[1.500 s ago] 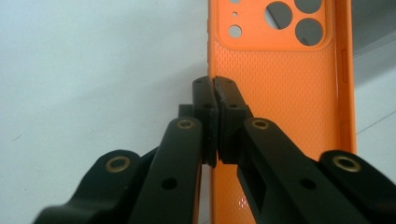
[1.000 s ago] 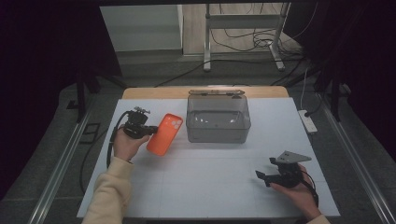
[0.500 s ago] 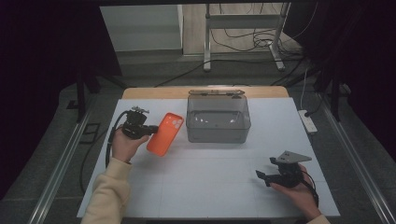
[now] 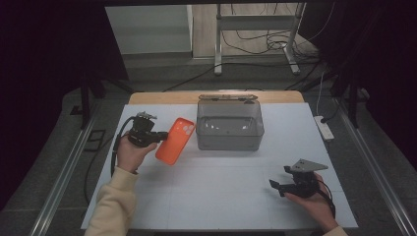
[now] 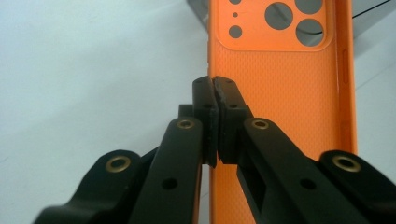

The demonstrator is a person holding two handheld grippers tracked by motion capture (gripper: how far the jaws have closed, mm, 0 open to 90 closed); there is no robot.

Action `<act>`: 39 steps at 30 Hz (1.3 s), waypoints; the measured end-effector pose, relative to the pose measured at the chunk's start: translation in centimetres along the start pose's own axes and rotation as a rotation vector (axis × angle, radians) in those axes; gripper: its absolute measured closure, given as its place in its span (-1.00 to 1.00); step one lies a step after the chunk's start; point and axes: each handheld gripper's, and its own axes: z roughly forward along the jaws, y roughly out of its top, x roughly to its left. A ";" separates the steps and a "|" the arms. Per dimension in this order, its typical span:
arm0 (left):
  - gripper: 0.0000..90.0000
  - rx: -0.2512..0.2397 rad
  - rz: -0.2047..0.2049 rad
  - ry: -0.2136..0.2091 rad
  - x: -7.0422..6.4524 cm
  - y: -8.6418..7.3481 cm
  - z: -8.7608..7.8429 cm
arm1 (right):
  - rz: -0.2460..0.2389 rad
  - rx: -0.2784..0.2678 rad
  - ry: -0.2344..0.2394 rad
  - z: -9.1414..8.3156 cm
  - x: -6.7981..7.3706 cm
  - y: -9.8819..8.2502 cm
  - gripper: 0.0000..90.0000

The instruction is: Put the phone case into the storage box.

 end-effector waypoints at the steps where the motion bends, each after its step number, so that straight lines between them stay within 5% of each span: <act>1: 0.96 -0.004 0.001 -0.008 -0.1 0.0 -0.1 | 0.001 -0.002 0.000 0.0 0.0 0.0 -0.57; 39: 0.96 -0.053 0.105 -0.056 -3.2 0.6 -0.9 | 0.006 -0.008 0.004 -0.1 0.0 0.0 -0.56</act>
